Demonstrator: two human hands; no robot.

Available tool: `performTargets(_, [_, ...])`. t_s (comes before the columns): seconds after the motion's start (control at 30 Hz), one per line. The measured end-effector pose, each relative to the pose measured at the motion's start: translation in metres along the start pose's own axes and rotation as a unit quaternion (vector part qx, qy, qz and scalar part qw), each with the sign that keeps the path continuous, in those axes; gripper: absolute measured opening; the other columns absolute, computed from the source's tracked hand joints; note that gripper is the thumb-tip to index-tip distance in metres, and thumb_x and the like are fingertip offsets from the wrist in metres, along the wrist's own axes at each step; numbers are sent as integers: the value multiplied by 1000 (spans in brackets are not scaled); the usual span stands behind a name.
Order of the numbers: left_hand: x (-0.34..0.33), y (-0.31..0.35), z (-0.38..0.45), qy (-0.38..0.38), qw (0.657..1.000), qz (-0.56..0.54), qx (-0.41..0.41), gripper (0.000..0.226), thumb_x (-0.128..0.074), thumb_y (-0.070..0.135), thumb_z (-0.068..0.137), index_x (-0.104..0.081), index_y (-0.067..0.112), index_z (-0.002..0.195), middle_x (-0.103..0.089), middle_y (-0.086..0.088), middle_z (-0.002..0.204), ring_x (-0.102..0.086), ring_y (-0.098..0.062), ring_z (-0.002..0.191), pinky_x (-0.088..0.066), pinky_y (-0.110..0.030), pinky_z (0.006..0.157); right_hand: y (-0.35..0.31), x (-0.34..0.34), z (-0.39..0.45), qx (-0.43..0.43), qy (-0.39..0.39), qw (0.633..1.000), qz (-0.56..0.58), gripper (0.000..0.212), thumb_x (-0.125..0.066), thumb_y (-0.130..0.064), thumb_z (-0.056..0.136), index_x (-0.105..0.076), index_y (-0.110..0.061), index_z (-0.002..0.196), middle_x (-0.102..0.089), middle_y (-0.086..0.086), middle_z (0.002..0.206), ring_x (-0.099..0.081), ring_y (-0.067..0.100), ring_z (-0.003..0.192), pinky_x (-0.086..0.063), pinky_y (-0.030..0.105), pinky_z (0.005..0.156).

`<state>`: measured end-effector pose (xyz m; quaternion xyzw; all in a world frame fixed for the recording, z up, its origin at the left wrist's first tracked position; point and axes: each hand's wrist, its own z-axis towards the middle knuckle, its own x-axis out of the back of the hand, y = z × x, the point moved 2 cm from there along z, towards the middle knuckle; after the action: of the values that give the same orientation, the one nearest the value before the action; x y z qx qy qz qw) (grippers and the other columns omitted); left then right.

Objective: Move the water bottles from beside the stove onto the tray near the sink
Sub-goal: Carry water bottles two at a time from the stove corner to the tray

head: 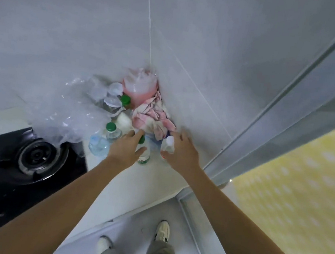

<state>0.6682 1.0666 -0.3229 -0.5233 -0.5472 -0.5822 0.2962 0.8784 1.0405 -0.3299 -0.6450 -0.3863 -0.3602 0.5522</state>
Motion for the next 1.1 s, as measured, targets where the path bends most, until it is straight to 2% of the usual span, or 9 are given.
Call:
performTargets(0.1, [-11, -7, 3, 25, 997, -67, 27, 44, -80, 34, 89, -49, 21, 117, -52, -3, 112, -59, -31, 98, -56, -47, 76, 18, -20, 13, 8, -15, 999, 33, 85, -91, -48, 72, -47, -24, 141, -54, 6, 135, -52, 27, 122, -55, 40, 94])
performTargets(0.17, [-21, -13, 3, 28, 990, -134, 37, 51, -86, 27, 83, -50, 23, 118, -49, 1, 115, -55, -28, 99, -58, -50, 81, 30, -34, 19, 4, -36, 997, 62, 80, -93, -46, 68, -51, -27, 134, -58, 1, 125, -56, 24, 115, -52, 35, 92])
performTargets(0.33, [-49, -24, 4, 22, 959, -259, 116, 70, -94, 20, 74, -54, 26, 131, -61, 10, 122, -59, -20, 110, -57, -50, 95, 41, -53, 24, -31, -53, 984, 166, 71, -96, -36, 69, -59, -27, 129, -68, -12, 115, -68, 18, 107, -52, 31, 90])
performTargets(0.43, [-66, -29, 6, 20, 950, -284, 129, 73, -96, 25, 71, -55, 30, 131, -66, 10, 122, -61, -22, 113, -55, -48, 98, 41, -62, 29, -30, -61, 980, 188, 72, -97, -36, 68, -58, -27, 128, -72, -7, 120, -70, 21, 109, -57, 39, 94])
performTargets(0.5, [-70, -27, 7, 35, 946, -292, 135, 70, -95, 25, 73, -56, 31, 131, -66, 11, 120, -62, -22, 111, -52, -40, 95, 41, -63, 31, -29, -63, 978, 199, 74, -97, -35, 69, -57, -26, 130, -72, -4, 125, -69, 22, 112, -57, 42, 97])
performTargets(0.7, [-72, -27, -21, 62, 936, -312, 150, 67, -95, 29, 72, -58, 31, 128, -69, 9, 122, -64, -21, 110, -53, -41, 97, 33, -60, 23, 0, -81, 963, 256, 57, -94, -29, 77, -60, -28, 124, -70, -11, 109, -67, 17, 102, -55, 34, 90])
performTargets(0.87, [-72, -39, -87, 78, 891, -397, 207, 65, -97, 21, 72, -59, 39, 121, -70, 24, 112, -68, 0, 102, -52, -22, 92, 6, -67, 6, 36, -147, 938, 310, 59, -94, -29, 74, -63, -32, 124, -75, -13, 113, -71, 6, 107, -58, 37, 97])
performTargets(0.93, [-69, -46, -119, 92, 865, -429, 243, 57, -97, 18, 72, -64, 38, 113, -75, 17, 108, -70, 4, 98, -53, -18, 87, -11, -73, -3, 53, -171, 933, 314, 62, -94, -32, 70, -62, -34, 123, -75, -12, 114, -71, 7, 108, -59, 41, 99])
performTargets(1.1, [-47, -65, -203, 157, 807, -493, 284, 52, -95, 9, 73, -67, 23, 115, -79, 6, 109, -76, -15, 100, -63, -34, 90, -68, -86, -42, 97, -207, 920, 318, 58, -95, -27, 67, -62, -35, 113, -77, -15, 106, -74, 5, 98, -62, 44, 92])
